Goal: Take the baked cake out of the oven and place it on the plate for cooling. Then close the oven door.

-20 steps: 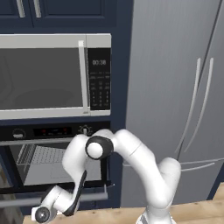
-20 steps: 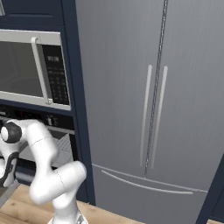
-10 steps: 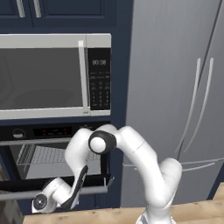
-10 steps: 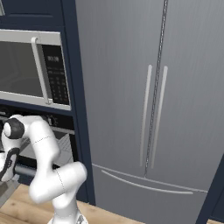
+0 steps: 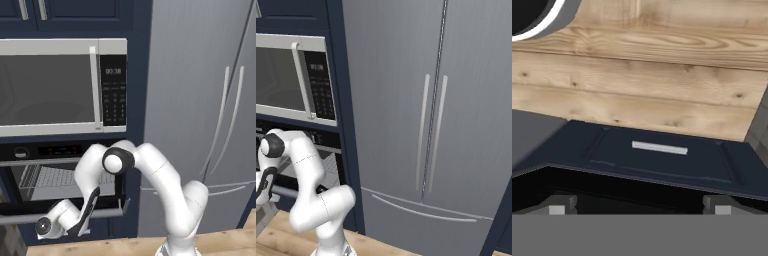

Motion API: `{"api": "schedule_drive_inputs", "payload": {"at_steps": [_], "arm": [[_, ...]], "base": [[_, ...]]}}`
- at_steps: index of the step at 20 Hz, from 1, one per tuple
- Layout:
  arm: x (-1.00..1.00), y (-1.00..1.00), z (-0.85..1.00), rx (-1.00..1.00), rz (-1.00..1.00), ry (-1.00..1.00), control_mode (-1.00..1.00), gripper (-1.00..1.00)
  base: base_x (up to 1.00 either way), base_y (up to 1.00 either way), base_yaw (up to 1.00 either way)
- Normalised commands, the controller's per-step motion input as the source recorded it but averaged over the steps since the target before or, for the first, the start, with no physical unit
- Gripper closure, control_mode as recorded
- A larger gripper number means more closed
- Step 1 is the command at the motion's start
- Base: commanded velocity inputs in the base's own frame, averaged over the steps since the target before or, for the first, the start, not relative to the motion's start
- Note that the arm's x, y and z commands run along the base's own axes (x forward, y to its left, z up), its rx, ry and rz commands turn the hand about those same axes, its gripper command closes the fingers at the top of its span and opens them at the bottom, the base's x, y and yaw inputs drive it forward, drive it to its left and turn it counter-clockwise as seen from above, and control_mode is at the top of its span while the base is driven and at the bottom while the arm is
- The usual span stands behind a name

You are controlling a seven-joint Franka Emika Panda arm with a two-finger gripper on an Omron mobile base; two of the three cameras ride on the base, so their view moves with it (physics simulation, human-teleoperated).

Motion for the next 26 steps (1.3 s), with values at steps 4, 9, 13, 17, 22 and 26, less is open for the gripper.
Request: {"api": "schedule_drive_inputs", "payload": {"at_steps": [4, 9, 13, 17, 22, 26], "arm": [[0.81, -0.06, 0.31, 0.0, 0.0, 0.15, -1.0, -1.0], [0.82, -0.03, 0.3, 0.0, 0.0, 0.3, -1.0, -1.0], [0.82, -0.07, 0.2, 0.0, 0.05, 0.31, -1.0, -1.0], [0.84, -0.08, 0.13, 0.0, 0.09, 0.18, -1.0, -1.0], [0.7, -0.01, 0.07, -0.09, 0.11, 0.02, -1.0, -1.0], [0.74, 0.0, 0.04, -0.17, 0.06, 0.0, -1.0, -1.0]], "base": [[0.0, 0.0, 0.0], [0.0, 0.0, 0.0], [0.0, 0.0, 0.0], [0.0, 0.0, 0.0], [0.0, 0.0, 0.0], [0.0, 0.0, 0.0]]}}
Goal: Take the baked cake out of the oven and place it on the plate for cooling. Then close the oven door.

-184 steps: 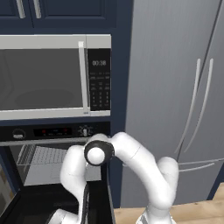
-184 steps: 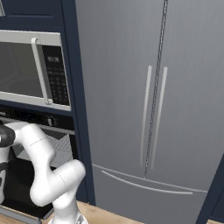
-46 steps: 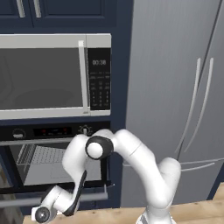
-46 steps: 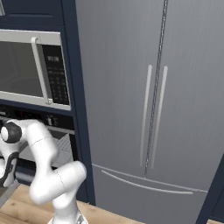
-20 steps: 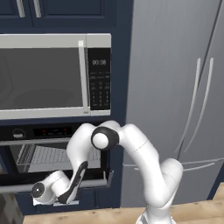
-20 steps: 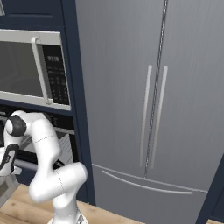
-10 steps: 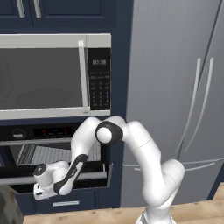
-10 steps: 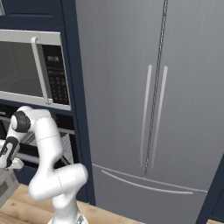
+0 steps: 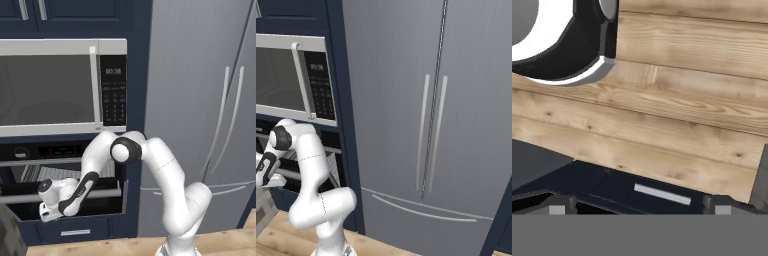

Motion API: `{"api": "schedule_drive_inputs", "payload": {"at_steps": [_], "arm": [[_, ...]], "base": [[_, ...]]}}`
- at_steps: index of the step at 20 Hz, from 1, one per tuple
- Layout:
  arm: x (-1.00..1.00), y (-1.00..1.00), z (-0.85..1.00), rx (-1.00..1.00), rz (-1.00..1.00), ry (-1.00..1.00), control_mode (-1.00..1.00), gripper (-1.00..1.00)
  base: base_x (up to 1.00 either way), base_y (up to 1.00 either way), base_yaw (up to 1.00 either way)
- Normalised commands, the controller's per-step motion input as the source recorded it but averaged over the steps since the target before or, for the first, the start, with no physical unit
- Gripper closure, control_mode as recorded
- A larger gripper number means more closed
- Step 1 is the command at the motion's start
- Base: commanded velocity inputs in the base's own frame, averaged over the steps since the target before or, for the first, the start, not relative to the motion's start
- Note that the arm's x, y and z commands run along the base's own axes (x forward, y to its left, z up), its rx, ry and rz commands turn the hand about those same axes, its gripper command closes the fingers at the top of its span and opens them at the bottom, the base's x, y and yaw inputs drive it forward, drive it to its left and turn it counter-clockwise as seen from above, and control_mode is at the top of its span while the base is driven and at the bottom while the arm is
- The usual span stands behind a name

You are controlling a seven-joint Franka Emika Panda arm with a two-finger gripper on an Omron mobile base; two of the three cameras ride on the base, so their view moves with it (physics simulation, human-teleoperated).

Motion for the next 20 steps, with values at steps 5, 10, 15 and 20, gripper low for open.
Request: {"api": "schedule_drive_inputs", "payload": {"at_steps": [5, 10, 15, 20], "arm": [[0.88, 0.0, 0.0, -0.17, 0.02, 0.0, -1.0, -1.0], [0.9, -0.01, 0.0, -0.14, 0.0, 0.0, -1.0, -1.0], [0.94, -0.06, 0.0, -0.11, 0.01, 0.1, -1.0, -1.0], [0.93, -0.09, -0.02, -0.12, 0.03, 0.24, -1.0, -1.0]], "base": [[0.0, 0.0, 0.0], [0.0, 0.0, 0.0], [0.0, 0.0, 0.0], [0.0, 0.0, 0.0]]}}
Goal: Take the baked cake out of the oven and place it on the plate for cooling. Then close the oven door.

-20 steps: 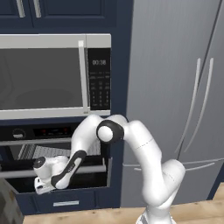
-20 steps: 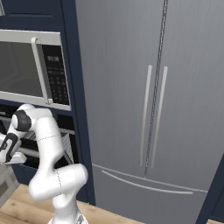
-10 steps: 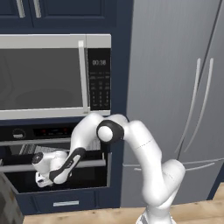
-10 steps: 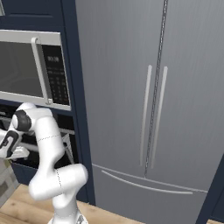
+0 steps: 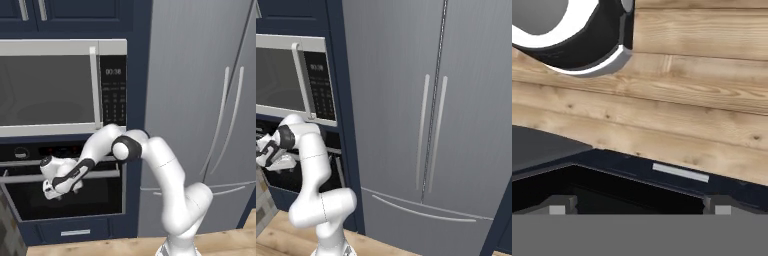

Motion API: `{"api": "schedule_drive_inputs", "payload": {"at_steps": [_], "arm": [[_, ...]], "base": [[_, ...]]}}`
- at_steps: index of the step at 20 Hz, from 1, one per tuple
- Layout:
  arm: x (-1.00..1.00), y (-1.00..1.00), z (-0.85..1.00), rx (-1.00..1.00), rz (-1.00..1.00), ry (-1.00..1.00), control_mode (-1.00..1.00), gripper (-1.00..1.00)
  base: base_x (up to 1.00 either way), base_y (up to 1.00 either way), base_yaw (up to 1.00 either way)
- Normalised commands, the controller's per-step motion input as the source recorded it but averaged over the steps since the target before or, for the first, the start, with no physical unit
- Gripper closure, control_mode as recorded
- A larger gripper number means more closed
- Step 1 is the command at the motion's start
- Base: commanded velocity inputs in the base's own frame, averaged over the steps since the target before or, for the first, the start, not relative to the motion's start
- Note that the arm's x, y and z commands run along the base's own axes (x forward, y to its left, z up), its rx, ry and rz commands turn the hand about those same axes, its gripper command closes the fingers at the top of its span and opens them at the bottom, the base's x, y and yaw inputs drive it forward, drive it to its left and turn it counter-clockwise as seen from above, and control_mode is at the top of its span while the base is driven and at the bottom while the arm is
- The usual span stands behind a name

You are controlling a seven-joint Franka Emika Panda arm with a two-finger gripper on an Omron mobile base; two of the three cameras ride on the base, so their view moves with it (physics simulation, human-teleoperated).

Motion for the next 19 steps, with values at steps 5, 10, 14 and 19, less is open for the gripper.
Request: {"api": "schedule_drive_inputs", "payload": {"at_steps": [5, 10, 14, 19], "arm": [[0.72, 0.01, -0.21, -0.24, 0.04, 0.17, -1.0, -1.0], [0.16, 0.23, -0.33, -0.42, 0.03, -0.05, -1.0, -1.0], [-0.09, 0.22, -0.06, -0.26, 0.08, -0.01, -1.0, -1.0], [-0.31, 0.14, 0.01, -0.03, 0.1, 0.0, -1.0, -1.0]], "base": [[0.0, 0.0, 0.0], [0.0, 0.0, 0.0], [0.0, 0.0, 0.0], [0.0, 0.0, 0.0]]}}
